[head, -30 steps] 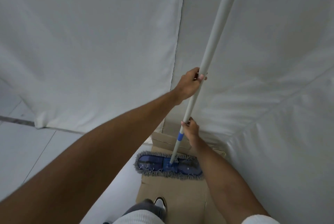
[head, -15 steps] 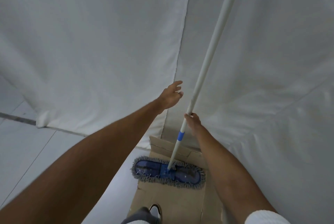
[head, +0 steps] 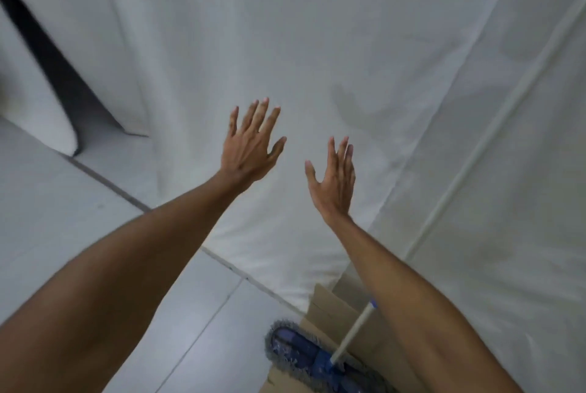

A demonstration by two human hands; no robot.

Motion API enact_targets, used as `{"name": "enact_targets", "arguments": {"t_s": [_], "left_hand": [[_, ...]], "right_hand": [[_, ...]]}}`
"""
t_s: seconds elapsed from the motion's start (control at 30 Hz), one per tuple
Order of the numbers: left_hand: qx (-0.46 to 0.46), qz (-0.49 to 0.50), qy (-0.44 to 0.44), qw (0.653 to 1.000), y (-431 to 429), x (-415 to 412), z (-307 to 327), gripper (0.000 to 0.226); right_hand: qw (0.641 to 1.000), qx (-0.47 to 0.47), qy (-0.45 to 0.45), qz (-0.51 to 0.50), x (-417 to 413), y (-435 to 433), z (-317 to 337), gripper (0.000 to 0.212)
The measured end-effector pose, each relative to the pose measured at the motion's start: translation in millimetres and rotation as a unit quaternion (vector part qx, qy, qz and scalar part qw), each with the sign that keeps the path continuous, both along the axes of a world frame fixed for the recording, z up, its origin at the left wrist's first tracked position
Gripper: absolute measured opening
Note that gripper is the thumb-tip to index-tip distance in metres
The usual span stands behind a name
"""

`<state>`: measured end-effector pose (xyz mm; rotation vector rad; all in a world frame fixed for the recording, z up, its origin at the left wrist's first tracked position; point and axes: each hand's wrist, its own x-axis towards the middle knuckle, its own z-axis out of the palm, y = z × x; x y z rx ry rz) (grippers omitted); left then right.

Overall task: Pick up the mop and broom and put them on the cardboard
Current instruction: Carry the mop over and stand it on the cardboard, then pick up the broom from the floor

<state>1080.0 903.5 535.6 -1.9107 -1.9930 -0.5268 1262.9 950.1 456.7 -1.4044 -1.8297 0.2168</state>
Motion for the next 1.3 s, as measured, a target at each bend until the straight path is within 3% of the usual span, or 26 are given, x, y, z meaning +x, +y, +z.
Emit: {"name": "enact_targets", "arguments": {"t_s": [0.2,0.33,0.6,0.93,1.17,1.3], "left_hand": [[0.083,0.185,0.019,0.979,-128.6,-177.0,86.7,0.064],[0.101,0.277,0.06,0.954,-237.5,-279.1,126.3,0.063],[0.128,0.461,0.083,0.874,-479.4,-423.9,141.0,0.063],[0.055,0.629,0.006,0.776,-715.8,-503.3,-0.1,0.063],[-0.021,0.726,-0.13,0.675,-835.6,-532.9,-175.0,0.058],[-0.109,0.76,-0.248,0.591,-859.4,-528.5,-302.8,0.058]], "right_hand": [[0.984,0.105,-0.023,0.14,-182.4,-53.6,108.7,0.075],[0.963,0.14,0.02,0.228,-309.2,-122.9,161.4,0.072],[0.898,0.187,0.035,0.396,-523.4,-295.8,184.9,0.071],[0.777,0.134,-0.019,0.615,-709.2,-507.5,87.0,0.069],[0.66,0.082,-0.169,0.727,-825.3,-609.0,-77.9,0.066],[0.59,0.036,-0.278,0.757,-899.0,-649.0,-191.3,0.063]]}}
